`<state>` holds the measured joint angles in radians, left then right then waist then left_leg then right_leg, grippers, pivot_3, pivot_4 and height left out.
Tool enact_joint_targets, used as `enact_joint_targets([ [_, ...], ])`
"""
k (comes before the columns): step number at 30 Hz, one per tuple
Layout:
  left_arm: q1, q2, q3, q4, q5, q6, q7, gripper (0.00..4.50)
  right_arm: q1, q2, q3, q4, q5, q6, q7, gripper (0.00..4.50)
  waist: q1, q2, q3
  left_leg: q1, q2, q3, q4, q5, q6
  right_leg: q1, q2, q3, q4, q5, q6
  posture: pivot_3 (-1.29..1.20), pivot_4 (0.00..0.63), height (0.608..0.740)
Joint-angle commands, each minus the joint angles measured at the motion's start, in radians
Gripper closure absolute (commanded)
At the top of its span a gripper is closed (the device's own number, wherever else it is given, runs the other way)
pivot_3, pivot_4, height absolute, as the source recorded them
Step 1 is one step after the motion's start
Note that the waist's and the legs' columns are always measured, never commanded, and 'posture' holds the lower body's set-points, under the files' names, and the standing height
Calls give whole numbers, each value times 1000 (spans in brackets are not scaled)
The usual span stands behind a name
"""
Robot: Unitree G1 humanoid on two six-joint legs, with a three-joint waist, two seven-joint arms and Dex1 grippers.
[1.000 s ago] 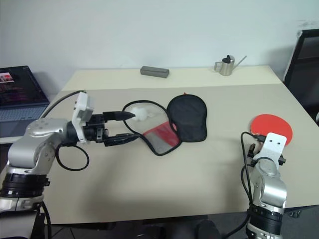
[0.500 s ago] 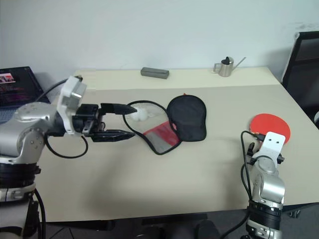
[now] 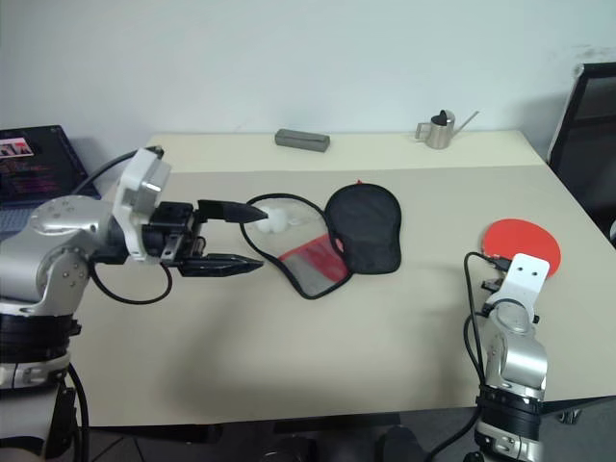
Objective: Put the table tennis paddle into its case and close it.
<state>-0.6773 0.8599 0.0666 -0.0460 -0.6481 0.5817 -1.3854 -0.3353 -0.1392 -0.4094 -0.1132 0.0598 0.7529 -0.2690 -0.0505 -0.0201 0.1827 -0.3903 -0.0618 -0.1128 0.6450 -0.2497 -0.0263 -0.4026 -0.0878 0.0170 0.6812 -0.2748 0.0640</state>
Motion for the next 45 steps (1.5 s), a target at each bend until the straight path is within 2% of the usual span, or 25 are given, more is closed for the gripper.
enact_joint_targets([
  [1, 6, 9, 15, -30, -2, -10, 3, 0, -5, -17, -26, 12, -10, -6, -23, 3241, 0, 0, 0, 0, 0, 0, 0, 0, 0, 0, 0, 0, 0, 0, 0, 0, 150, 740],
  [14, 36, 18, 39, -50, -7, -11, 32, 0, -42, -29, 22, -47, -3, -19, 14, 3241, -3, 1, 1, 0, 1, 1, -1, 0, 0, -1, 1, 1, 0, 0, 0, 0, 150, 740],
  [29, 120, 71, 138, -44, 19, -38, 117, 0, -152, 0, 122, -151, 29, 36, 71, 3241, -10, 2, 1, -1, 3, 2, -2, 0, 0, -3, 2, 2, 0, 0, -1, 0, 150, 740],
  [36, 224, 91, 205, -29, 40, -77, 153, 0, -234, 79, 225, -61, 32, 28, 100, 3241, -9, 2, 1, -1, 3, 2, -2, 0, 0, -4, 2, 2, 0, 0, -1, 0, 150, 740],
  [45, 314, 74, 256, -59, 29, -89, 215, 0, -366, 206, 310, 151, 41, -34, 122, 3241, -8, 2, 1, -1, 4, 1, -2, 0, 0, -4, 2, 2, -1, 1, -1, 0, 150, 740],
])
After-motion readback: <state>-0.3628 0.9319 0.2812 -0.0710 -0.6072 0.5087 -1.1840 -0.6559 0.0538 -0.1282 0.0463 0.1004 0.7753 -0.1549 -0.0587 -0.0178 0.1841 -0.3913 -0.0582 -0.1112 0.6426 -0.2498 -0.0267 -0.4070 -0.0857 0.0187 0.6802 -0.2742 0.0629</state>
